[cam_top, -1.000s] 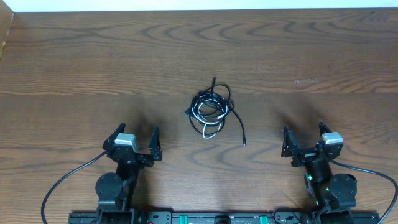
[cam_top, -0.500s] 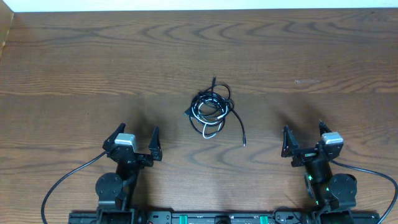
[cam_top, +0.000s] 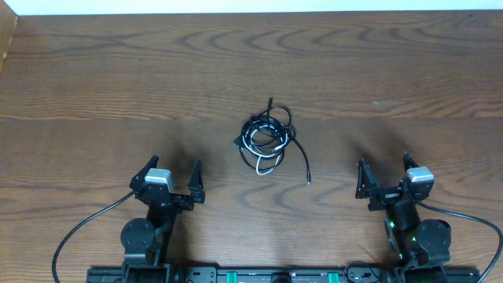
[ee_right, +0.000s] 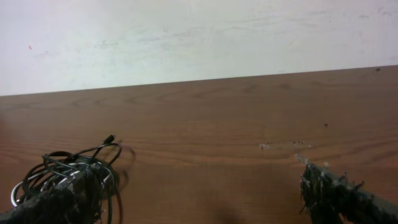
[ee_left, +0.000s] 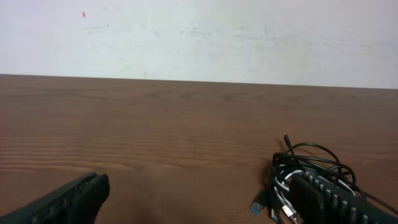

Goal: Untangle cables

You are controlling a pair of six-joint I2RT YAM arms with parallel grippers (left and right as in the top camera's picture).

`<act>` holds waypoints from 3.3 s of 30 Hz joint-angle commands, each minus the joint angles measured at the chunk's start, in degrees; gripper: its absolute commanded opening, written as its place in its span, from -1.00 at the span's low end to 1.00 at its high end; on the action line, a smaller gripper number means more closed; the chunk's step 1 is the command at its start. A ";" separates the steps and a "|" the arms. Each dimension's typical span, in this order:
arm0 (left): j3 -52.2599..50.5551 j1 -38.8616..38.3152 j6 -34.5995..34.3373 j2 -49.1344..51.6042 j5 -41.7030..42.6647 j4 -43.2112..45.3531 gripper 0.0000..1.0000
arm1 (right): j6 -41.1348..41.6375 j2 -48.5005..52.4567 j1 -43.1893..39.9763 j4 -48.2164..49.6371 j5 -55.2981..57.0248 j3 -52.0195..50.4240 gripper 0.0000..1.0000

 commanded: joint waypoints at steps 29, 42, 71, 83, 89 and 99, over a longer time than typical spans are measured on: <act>-1.03 -0.07 0.13 0.07 -0.28 -1.99 0.96 | -0.83 -0.24 0.28 -0.24 0.02 -0.07 0.99; -1.03 -0.07 0.13 0.07 -0.28 -1.99 0.95 | -0.83 -0.24 0.28 -0.24 0.02 -0.07 0.99; -1.03 -0.07 0.33 0.07 -0.57 1.88 0.96 | -0.83 -0.24 0.28 -0.24 0.02 -0.07 0.98; 0.70 -0.07 0.33 0.07 -0.55 4.72 0.96 | -0.83 -0.24 0.28 -0.24 0.02 -0.07 0.98; 0.74 -0.07 0.33 0.07 1.84 6.93 0.96 | -0.83 -0.24 0.28 -0.24 0.02 -0.07 0.99; 3.37 -0.07 0.09 0.07 7.32 28.00 0.96 | -0.83 -0.24 0.28 -0.24 0.02 -0.07 0.98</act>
